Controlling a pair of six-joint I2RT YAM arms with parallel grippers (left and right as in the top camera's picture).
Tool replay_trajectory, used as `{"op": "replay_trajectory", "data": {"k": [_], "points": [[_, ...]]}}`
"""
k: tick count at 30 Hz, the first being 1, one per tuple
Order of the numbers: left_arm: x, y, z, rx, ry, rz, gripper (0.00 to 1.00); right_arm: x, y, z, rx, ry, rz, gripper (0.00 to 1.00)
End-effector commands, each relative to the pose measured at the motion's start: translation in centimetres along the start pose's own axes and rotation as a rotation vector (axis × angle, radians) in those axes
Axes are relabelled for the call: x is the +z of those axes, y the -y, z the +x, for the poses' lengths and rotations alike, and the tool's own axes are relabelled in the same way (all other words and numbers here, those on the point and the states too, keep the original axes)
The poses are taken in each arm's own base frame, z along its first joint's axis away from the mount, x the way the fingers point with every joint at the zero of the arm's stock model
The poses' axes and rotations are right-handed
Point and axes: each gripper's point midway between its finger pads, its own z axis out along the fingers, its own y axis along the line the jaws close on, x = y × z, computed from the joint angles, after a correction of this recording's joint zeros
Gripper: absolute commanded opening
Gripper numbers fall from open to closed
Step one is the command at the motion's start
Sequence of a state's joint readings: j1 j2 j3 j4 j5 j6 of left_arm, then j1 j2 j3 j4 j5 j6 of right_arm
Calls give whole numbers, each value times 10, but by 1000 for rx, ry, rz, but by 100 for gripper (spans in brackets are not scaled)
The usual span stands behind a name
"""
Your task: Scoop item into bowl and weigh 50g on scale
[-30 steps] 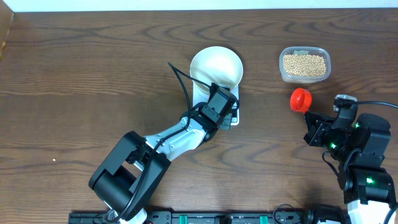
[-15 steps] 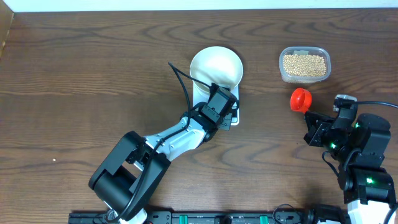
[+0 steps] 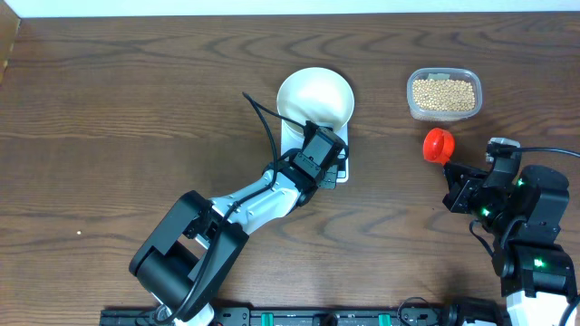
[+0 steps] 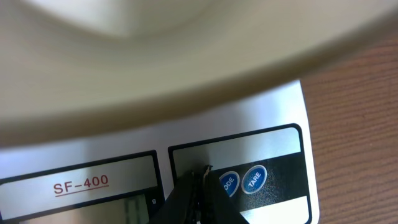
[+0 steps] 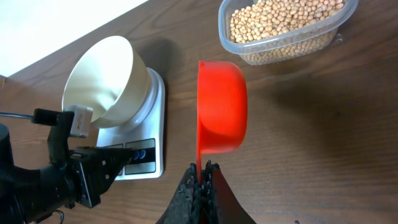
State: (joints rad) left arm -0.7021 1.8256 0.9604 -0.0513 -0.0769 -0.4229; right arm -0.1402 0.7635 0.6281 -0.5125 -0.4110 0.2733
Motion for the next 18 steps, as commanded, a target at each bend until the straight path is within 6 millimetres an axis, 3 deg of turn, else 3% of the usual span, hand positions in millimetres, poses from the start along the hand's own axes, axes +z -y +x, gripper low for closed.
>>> {"op": "replay_trajectory", "data": {"k": [1, 6, 18], "points": [[15, -15, 35, -16, -106, -46, 7, -4, -2, -6, -22, 18, 1, 1], [15, -24, 33, -63, -89, -101, 7, -4, -2, -6, -21, 18, 1, 1], [17, -27, 36, -94, -94, -114, 7, -4, -1, -6, -21, 17, 1, 1]]}}
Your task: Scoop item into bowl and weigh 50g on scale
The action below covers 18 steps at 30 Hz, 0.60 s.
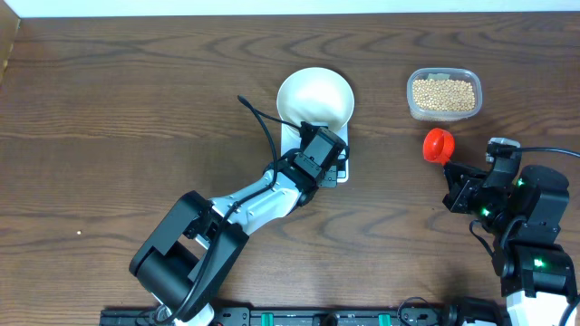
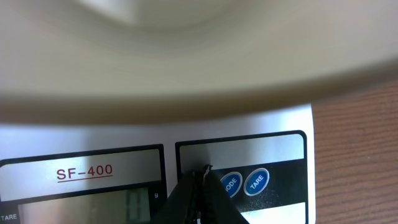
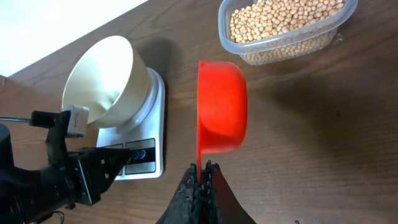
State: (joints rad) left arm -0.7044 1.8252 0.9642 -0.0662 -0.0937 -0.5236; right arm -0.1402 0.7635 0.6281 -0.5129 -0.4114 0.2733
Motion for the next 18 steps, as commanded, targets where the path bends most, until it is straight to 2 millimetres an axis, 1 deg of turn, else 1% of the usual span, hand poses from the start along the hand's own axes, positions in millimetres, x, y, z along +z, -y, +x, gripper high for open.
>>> {"op": "replay_trajectory", "data": {"k": [1, 6, 13, 18], "points": [[19, -28, 34, 4, -91, -101, 8, -4, -1, -6, -21, 18, 1, 1], [22, -29, 38, 8, -103, -108, 7, -4, -1, -6, -21, 18, 1, 1], [21, -18, 44, 35, -104, -91, 8, -4, -1, -6, -21, 18, 1, 1], [21, -17, 43, 37, -97, -93, 7, -4, -1, -6, -21, 17, 1, 1]]}}
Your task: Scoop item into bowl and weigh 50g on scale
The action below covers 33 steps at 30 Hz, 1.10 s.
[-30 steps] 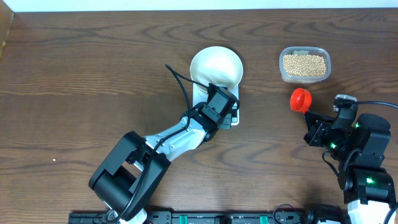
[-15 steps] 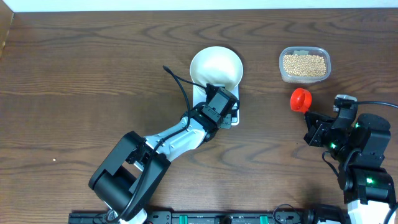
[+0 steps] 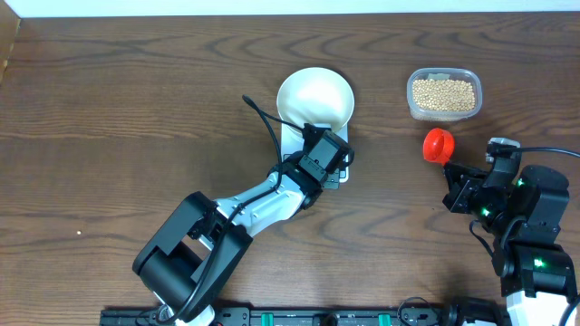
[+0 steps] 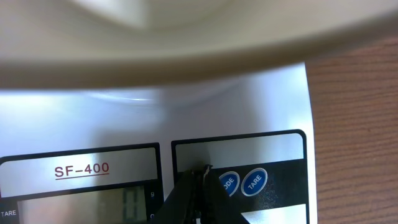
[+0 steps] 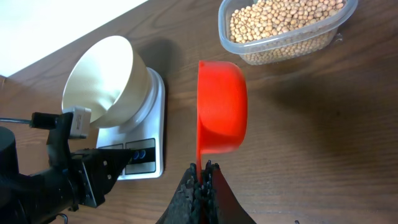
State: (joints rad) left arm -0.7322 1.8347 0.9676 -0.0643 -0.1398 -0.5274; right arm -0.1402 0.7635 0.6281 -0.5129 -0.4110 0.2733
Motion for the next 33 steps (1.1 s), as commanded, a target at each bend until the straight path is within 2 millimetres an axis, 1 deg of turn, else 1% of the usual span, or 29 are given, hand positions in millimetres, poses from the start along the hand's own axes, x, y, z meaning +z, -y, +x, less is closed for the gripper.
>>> {"op": "replay_trajectory", "data": {"k": [1, 9, 12, 23, 30, 33], "points": [[20, -23, 39, 21, -103, -84, 7, -4, -2, -6, -21, 17, 1, 1], [19, -30, 40, -8, -100, -122, 7, -4, -2, -6, -21, 17, 1, 1], [18, -38, 39, -36, -83, -171, 7, -4, -2, -6, -20, 17, 1, 1], [17, -42, 44, -51, -102, -188, 7, -4, -2, -6, -20, 16, 1, 1], [17, -42, 44, -50, -102, -186, 7, -4, -2, -6, -20, 16, 1, 1], [18, -34, 42, -14, -97, -151, 7, -4, -2, -6, -20, 16, 1, 1]]}}
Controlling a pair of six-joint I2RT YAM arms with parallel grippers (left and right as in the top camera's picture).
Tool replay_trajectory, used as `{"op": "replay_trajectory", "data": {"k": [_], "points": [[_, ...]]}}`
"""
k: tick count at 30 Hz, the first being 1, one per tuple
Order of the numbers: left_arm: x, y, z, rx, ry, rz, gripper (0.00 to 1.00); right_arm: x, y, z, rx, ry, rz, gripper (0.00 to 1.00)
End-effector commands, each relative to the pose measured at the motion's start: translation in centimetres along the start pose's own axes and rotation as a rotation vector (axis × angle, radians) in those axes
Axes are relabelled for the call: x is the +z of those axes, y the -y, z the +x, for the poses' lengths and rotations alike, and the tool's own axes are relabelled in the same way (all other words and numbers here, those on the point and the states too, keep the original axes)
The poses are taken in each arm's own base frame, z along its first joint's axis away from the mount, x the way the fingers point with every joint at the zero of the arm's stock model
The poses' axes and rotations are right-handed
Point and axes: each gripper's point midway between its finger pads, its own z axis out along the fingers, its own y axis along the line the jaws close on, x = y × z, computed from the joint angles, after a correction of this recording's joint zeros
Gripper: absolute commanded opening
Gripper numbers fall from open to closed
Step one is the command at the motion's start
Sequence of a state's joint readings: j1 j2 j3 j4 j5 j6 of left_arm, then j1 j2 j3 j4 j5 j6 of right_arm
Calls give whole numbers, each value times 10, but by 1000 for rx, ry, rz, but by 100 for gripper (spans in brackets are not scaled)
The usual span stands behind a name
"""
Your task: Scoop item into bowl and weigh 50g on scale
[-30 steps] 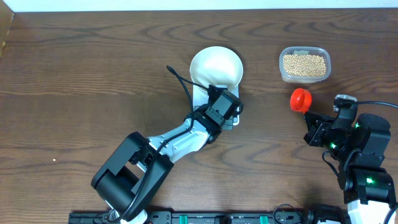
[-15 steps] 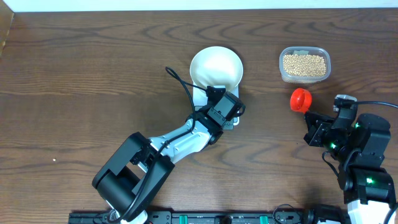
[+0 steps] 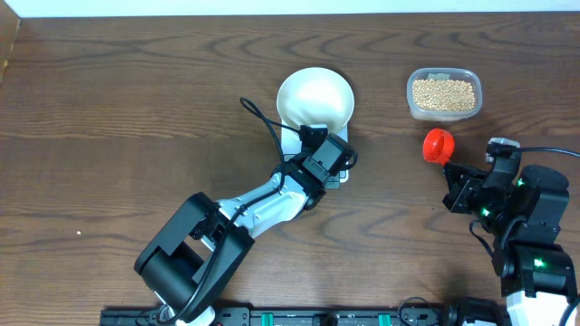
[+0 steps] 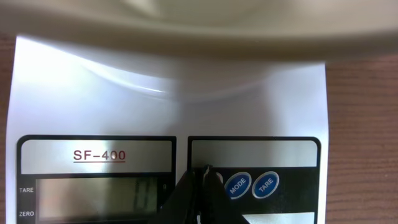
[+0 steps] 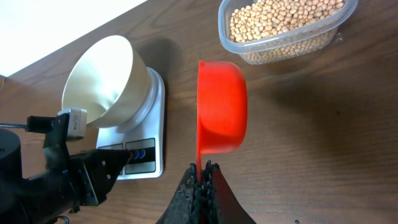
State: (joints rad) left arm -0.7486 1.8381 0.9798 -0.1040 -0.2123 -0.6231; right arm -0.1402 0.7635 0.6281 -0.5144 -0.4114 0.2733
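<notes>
A cream bowl [image 3: 314,97] stands empty on the white SF-400 scale [image 4: 112,99]. My left gripper [image 4: 202,171] is shut, its tip on the scale's button panel just left of the blue MODE button [image 4: 237,185] and TARE button [image 4: 265,184]. The display [image 4: 99,196] shows faint digits. My right gripper [image 5: 200,167] is shut on the handle of the empty orange scoop [image 5: 221,115], held near the clear tub of soybeans [image 3: 443,93].
The dark wooden table [image 3: 118,118] carries the scale at centre and the bean tub at the back right. The left arm [image 3: 263,204] stretches diagonally from the front edge to the scale. A white wall edge runs along the far side.
The left gripper has shifted slightly over the scale panel, so the scale sits more squarely in its view. The right gripper and scoop have not moved.
Through all moments the left gripper stayed shut with its tip on the scale's button panel beside MODE, shifting only a little. The right gripper held the empty orange scoop still beside the bean tub. The bowl stayed empty on the scale.
</notes>
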Motion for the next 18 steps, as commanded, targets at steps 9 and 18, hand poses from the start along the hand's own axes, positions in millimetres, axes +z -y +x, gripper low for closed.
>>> {"op": "replay_trajectory", "data": {"k": [9, 18], "points": [[20, -7, 39, 137, -79, -25, 7, -4, -2, -6, -21, 18, 1, 1], [19, -18, 37, 113, -64, -84, 7, -4, -2, -6, -21, 17, 1, 1]]}}
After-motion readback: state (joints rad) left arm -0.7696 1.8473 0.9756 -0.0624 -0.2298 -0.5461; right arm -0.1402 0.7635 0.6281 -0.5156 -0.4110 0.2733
